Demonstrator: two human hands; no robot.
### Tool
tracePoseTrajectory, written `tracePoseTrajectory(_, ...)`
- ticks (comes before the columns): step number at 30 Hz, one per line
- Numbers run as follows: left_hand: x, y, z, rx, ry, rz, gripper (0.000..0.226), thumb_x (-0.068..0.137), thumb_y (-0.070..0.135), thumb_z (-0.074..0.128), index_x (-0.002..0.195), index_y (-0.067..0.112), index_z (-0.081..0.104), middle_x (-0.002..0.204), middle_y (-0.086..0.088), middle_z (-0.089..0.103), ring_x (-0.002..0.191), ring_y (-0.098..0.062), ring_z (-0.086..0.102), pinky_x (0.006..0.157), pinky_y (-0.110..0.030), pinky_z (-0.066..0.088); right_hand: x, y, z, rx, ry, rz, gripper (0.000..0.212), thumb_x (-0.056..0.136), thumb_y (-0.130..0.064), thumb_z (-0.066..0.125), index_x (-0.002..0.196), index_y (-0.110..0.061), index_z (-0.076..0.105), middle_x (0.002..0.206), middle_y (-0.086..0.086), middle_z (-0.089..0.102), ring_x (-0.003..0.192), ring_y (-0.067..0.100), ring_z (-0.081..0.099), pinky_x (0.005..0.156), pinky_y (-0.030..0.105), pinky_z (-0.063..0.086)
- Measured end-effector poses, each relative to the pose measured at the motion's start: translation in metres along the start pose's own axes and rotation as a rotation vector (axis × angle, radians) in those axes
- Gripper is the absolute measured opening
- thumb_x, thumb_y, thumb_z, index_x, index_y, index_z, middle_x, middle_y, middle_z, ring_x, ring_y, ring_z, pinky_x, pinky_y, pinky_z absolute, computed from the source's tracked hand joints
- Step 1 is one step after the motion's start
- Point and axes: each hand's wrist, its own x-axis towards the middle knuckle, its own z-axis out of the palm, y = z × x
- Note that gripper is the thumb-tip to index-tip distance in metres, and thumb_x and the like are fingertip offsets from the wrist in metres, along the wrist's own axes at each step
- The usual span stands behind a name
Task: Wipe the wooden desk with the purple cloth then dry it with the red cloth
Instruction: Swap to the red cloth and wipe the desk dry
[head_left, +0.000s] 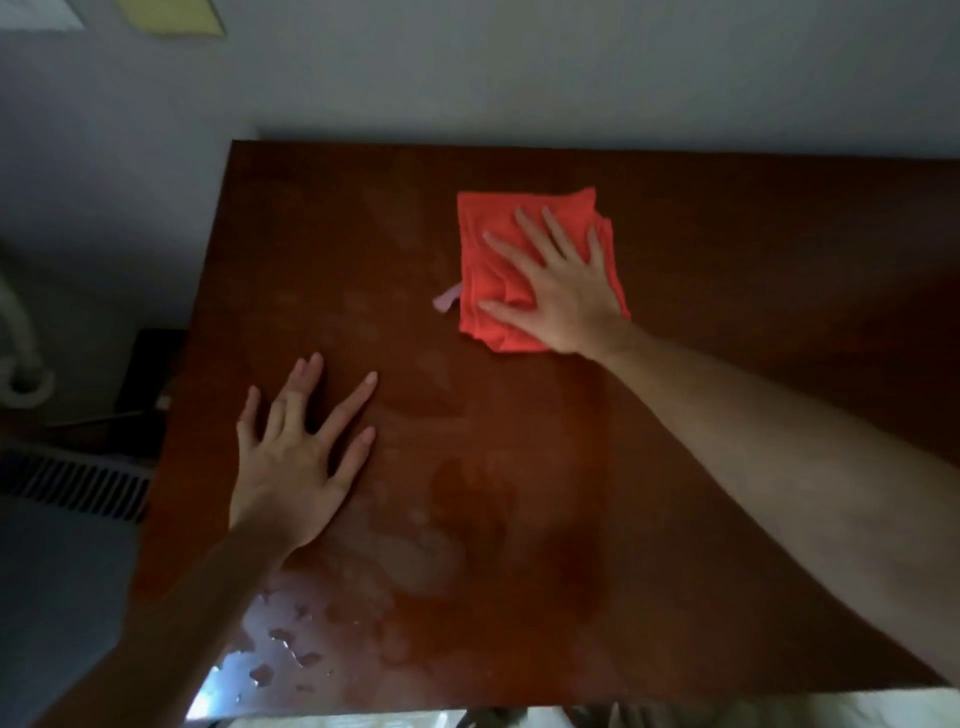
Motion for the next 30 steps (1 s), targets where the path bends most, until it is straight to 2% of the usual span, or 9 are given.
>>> tracePoseTrajectory(4,0.001,-0.001,0.003,-0.012,0.013,0.029,0.057,0.104,0.060,0.021,0.160,0.051,0.015,0.170,-0.012,0.018,0.159,-0.025,0.014,0.125,-0.059,0.011,0.061,0.000,-0.007,0.025,0.008,0.113,0.094,0.081,-0.090,0.026,0.164,-0.045,0.025,0.177,0.000,0.014,0.163,0.030,0.009,0.123,0.072,0.005)
tracePoseTrajectory(7,-0.001,-0.001,0.004,-0.014,0.045,0.042,0.057,0.105,0.059,0.021,0.160,0.051,0.015,0.170,-0.012,0.017,0.159,-0.025,0.014,0.125,-0.059,0.011,0.090,0.002,-0.010,0.041,0.004,0.167,0.087,0.090,-0.086,0.037,0.165,-0.045,0.022,0.178,-0.001,0.010,0.163,0.030,0.006,0.124,0.072,0.004)
tracePoseTrajectory(12,0.000,-0.002,0.006,-0.047,0.073,0.054,0.056,0.105,0.060,0.020,0.160,0.051,0.017,0.170,-0.011,0.018,0.159,-0.024,0.014,0.126,-0.058,0.009,0.081,-0.005,-0.010,0.016,-0.028,0.189,0.088,0.092,-0.087,0.032,0.166,-0.046,0.012,0.178,0.000,0.004,0.163,0.032,0.001,0.124,0.072,0.001)
tracePoseTrajectory(16,0.000,-0.003,0.007,-0.105,0.121,0.036,0.053,0.106,0.053,0.025,0.158,0.048,0.028,0.168,-0.010,0.025,0.158,-0.024,0.020,0.125,-0.057,0.010,0.009,-0.043,-0.011,0.037,-0.076,0.187,0.099,0.082,-0.094,0.021,0.167,-0.043,0.011,0.178,0.003,0.003,0.163,0.035,0.000,0.124,0.072,0.001)
tracePoseTrajectory(19,0.000,-0.002,0.005,-0.136,0.111,0.022,0.054,0.105,0.053,0.025,0.158,0.044,0.031,0.168,-0.009,0.026,0.158,-0.024,0.020,0.126,-0.056,0.009,-0.090,-0.088,-0.003,0.013,-0.087,0.105,0.104,0.080,-0.097,0.013,0.168,-0.041,0.013,0.178,0.005,0.005,0.163,0.037,0.002,0.123,0.073,0.007)
tracePoseTrajectory(24,-0.004,0.001,0.000,-0.163,0.077,0.005,0.056,0.105,0.053,0.022,0.159,0.041,0.030,0.169,-0.010,0.026,0.158,-0.025,0.020,0.127,-0.054,0.007,-0.267,-0.168,0.018,-0.032,-0.109,-0.010,0.100,0.087,-0.095,0.024,0.168,-0.039,0.013,0.178,0.006,-0.002,0.163,0.036,-0.004,0.122,0.074,0.011)
tracePoseTrajectory(26,-0.005,0.001,-0.002,-0.163,0.073,-0.004,0.056,0.105,0.053,0.022,0.160,0.040,0.030,0.169,-0.009,0.025,0.158,-0.025,0.018,0.127,-0.054,0.007,-0.285,-0.177,0.023,-0.048,-0.097,0.006,0.099,0.087,-0.095,0.024,0.168,-0.039,0.015,0.178,0.006,0.000,0.163,0.036,-0.001,0.122,0.075,0.013)
tracePoseTrajectory(30,-0.005,0.002,-0.001,-0.177,0.078,-0.018,0.054,0.106,0.049,0.026,0.159,0.039,0.033,0.169,-0.007,0.026,0.158,-0.024,0.019,0.127,-0.051,0.007,-0.262,-0.171,0.024,-0.076,-0.094,-0.007,0.098,0.086,-0.096,0.026,0.167,-0.044,0.011,0.178,0.004,-0.004,0.163,0.033,-0.004,0.121,0.076,0.010)
